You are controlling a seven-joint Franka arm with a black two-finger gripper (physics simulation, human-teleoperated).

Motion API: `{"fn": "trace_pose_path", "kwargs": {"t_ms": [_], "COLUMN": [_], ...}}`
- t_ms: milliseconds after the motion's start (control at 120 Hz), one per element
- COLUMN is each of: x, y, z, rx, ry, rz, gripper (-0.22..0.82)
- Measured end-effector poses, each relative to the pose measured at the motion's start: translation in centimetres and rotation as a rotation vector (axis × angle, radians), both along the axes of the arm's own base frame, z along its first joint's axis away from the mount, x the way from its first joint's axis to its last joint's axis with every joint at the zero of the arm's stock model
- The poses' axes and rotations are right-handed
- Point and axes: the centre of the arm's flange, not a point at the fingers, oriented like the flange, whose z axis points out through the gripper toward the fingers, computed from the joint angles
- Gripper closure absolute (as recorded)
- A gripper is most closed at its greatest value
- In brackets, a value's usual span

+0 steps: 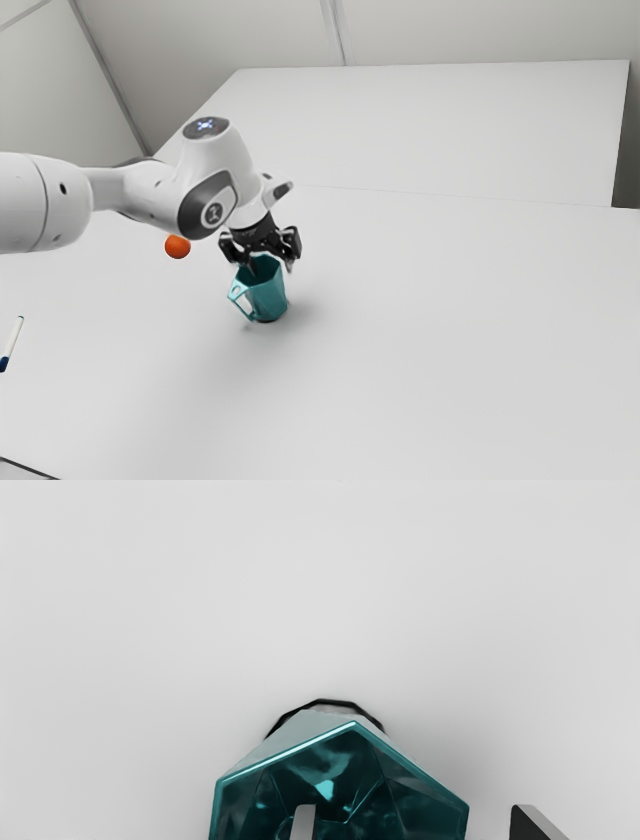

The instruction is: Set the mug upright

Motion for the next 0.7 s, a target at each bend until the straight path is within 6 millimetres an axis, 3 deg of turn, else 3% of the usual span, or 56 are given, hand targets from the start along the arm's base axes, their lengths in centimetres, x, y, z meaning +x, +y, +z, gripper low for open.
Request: {"fn": "trace_pose_path", "kwargs": {"t_ms": [167,333,525,700], "x": [-0.5,-0.2,-0.7,-0.8], "y": [-0.7,-2.2,-4.3,-3.7], "z": [4.5,12.7,16.8,21.2], "rx": [0.009,0.015,0.032,0.050], "ry": [-0.049,-0.120,-0.100,-0.076], "rz": [-0.003,-0.014,-0.076,-0.100], "gripper": [0.09,0.04,0.02,0.01]}}
